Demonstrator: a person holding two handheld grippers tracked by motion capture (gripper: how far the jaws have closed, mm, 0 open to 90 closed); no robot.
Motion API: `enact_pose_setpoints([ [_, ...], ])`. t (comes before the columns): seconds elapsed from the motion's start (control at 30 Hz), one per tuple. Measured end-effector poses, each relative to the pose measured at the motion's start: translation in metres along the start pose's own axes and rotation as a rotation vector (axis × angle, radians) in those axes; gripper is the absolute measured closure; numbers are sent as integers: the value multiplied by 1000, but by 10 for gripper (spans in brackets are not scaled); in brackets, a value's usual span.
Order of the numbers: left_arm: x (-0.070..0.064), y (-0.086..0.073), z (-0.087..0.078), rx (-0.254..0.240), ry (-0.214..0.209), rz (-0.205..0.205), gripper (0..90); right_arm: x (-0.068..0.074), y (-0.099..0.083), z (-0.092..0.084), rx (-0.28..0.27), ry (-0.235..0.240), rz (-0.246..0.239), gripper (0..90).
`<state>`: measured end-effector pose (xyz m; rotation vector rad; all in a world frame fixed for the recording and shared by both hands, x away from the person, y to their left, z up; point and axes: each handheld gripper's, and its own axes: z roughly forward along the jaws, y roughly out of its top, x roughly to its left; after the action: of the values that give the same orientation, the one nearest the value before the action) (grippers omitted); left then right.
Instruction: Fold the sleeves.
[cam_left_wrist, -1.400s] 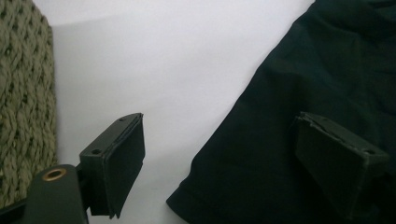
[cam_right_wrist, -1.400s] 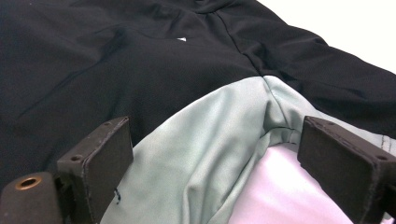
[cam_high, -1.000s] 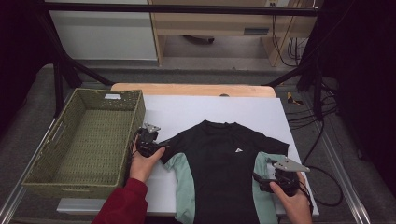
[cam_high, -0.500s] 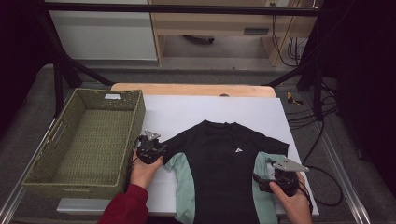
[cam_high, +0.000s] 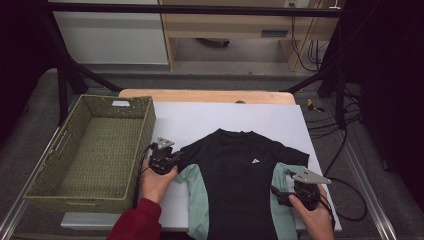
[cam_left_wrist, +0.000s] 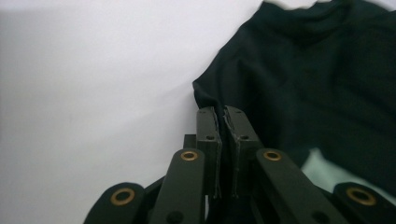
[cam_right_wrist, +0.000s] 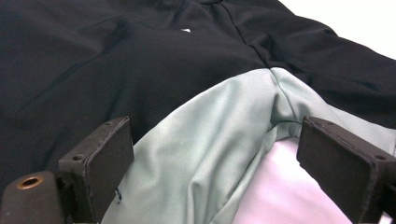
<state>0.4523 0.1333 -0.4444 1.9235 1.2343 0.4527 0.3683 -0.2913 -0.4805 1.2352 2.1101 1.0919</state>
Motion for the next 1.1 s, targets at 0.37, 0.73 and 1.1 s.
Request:
enact_pose_setpoints([
  [0.37,-25,23,-13,-45,-97,23,853,0,0,0,0,1,3,109],
  [0.73,-50,42,-1,-29,-154,64,851,0,0,0,3,8,5,109],
  [1.1,-68,44,25,-1,-156,82,851,-1,1,-1,1,15,5,110],
])
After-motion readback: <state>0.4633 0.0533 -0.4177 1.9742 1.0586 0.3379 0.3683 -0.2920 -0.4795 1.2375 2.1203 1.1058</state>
